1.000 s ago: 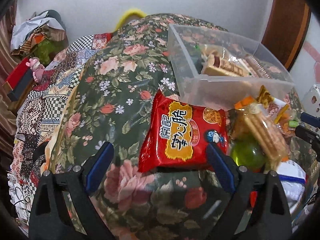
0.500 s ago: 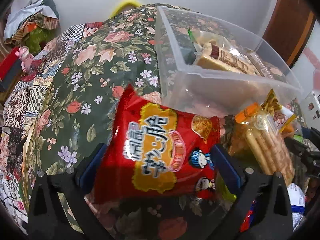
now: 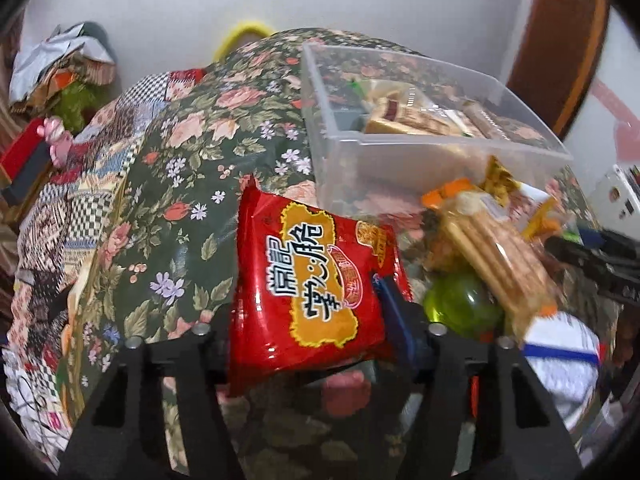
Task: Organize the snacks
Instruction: 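Grasp the red chip bag with left tool while right tool grasps a pastry bag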
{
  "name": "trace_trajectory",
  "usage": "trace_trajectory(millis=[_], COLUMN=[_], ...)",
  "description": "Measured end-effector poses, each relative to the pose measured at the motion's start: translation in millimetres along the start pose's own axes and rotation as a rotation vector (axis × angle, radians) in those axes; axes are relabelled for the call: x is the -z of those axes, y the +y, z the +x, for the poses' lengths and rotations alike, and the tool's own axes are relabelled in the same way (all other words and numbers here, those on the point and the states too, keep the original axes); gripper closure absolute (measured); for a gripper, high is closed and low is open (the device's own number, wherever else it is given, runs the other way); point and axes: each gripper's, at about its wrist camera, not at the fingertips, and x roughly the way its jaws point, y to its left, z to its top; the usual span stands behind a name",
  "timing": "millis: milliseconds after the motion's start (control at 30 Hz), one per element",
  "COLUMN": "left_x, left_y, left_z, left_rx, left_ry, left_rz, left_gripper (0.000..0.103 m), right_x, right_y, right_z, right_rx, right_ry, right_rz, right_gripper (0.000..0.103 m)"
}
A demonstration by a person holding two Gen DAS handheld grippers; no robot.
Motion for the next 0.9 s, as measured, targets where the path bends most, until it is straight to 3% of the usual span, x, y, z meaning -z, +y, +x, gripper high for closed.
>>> trace_trajectory(millis=[167,233,400,433,567,900], left_x=[4.3,3.7,1.8,2.6,4.2,2.5], left_y=[0.1,1.1,-4.0,-7.5,-13.3,-23.0], left_z=[-18.7,-27.0,-42.9,-43.9,-40.3,-24.8], left_rx=[0.015,0.027,0.022,0.018,0.001,0.013], left_ry=[-0.014,-0.024,-0.051,-0.052,-0.044,-0.019], left_rz=[-0.010,-0.029,-0.018,-0.007,0.006,0.014], left_gripper=[0.060,0.069,0.072,0.072,0.072,0.067], right_x=[3.2,1.9,2.6,2.2,-4.2,-10.8], right_y=[0.8,-3.2,-2.4,-2.3,-4.6,-10.1], right_z=[-12.3,-15.4,-18.5,-18.3,-10.5,17.4], right_rx=[-0.013,-0.019,0.009,0.019,0.044,-0.003], right_ry=[-0.012,-0.009,0.011,0.014,0.029,0.070], right_rz=[0.006,0.013,-0.006,-0.001,0.041,0.078], right_gripper=[0.069,0.072,0.074,0.071,0.038,0.035])
